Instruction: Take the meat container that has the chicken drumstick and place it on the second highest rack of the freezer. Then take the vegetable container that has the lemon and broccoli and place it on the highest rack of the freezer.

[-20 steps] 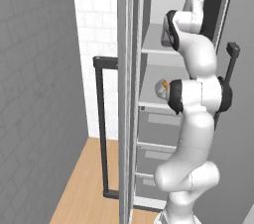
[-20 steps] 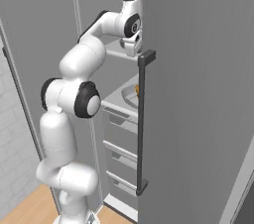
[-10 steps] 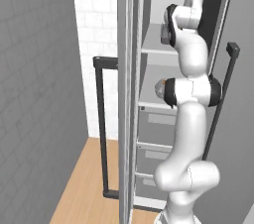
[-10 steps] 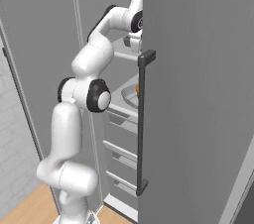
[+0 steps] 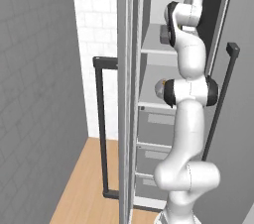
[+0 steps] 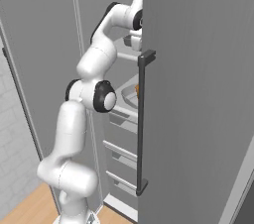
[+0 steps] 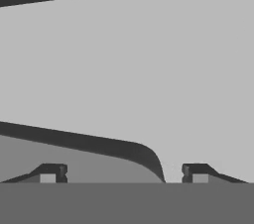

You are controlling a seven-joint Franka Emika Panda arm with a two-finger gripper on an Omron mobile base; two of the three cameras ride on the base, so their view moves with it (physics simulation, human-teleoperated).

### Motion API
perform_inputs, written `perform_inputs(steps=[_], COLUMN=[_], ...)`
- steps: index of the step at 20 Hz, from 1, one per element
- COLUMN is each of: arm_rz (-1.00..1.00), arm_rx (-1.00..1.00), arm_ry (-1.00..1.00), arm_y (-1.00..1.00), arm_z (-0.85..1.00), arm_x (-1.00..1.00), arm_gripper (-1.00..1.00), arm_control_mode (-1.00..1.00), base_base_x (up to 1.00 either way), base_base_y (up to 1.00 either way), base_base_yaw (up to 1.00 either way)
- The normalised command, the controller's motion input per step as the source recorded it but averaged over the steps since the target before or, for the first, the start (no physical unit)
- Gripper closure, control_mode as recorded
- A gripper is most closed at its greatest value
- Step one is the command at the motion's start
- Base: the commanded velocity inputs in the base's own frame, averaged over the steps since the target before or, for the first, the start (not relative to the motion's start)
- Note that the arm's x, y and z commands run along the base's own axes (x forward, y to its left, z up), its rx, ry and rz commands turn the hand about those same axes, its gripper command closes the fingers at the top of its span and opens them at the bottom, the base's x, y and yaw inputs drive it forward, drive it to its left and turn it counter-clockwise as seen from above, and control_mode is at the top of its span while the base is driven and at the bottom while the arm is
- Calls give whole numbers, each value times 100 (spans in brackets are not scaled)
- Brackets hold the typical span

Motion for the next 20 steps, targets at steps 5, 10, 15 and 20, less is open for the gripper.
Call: perform_inputs(steps=[5, 10, 15, 20], arm_rz=[0, 0, 0, 0], arm_rx=[-6, -7, -1, -5], arm_ry=[-8, -21, -27, -28], arm_y=[26, 20, 11, 21], arm_z=[-91, -51, -1, -38], arm_x=[-17, -37, -39, -66], arm_gripper=[-100, -100, -100, -100], arm_control_mode=[-100, -100, -100, -100], base_base_x=[0, 0, 0, 0], base_base_y=[0, 0, 0, 0], base_base_yaw=[0, 0, 0, 0])
